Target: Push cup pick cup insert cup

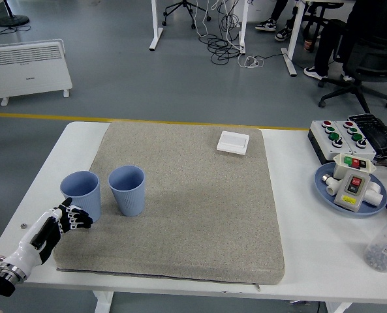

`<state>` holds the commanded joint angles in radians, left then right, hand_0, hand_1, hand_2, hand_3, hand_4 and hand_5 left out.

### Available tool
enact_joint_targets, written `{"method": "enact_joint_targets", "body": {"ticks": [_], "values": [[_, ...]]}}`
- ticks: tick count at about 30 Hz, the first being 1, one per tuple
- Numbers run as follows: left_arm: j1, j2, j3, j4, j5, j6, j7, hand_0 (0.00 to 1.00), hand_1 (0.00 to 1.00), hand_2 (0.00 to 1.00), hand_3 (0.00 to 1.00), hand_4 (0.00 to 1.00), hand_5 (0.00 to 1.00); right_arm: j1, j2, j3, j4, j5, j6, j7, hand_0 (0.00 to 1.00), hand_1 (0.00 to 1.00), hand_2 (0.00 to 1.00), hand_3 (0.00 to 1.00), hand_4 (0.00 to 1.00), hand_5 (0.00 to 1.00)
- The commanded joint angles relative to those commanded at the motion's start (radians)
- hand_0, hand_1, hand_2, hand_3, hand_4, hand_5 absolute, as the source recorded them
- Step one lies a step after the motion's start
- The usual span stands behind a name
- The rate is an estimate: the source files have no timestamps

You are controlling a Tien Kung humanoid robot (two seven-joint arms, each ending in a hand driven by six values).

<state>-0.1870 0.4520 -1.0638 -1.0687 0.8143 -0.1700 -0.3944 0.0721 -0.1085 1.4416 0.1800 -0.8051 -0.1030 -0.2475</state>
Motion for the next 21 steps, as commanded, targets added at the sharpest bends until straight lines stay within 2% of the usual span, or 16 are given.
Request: {"method": "enact_joint_targets", "body": {"ticks": [8, 21], "values": [[-0.033, -0.016, 0.017, 0.037, -0.008, -0.003, -0.006, 0.546, 0.543, 0.498, 0.449, 0.619, 0.998, 0.004, 0.001, -0.002, 0.0, 0.001, 0.0, -0.001, 0.753, 0.627, 0.611, 0.586, 0.12, 0.61], [-0.055, -0.028, 0.026, 0.07, -0.016, -0.007, -0.017, 0.562, 0.548, 0.5, 0.449, 0.613, 0.998, 0.007, 0.001, -0.004, 0.0, 0.004, 0.0, -0.001, 0.753, 0.627, 0.611, 0.586, 0.12, 0.611]]}}
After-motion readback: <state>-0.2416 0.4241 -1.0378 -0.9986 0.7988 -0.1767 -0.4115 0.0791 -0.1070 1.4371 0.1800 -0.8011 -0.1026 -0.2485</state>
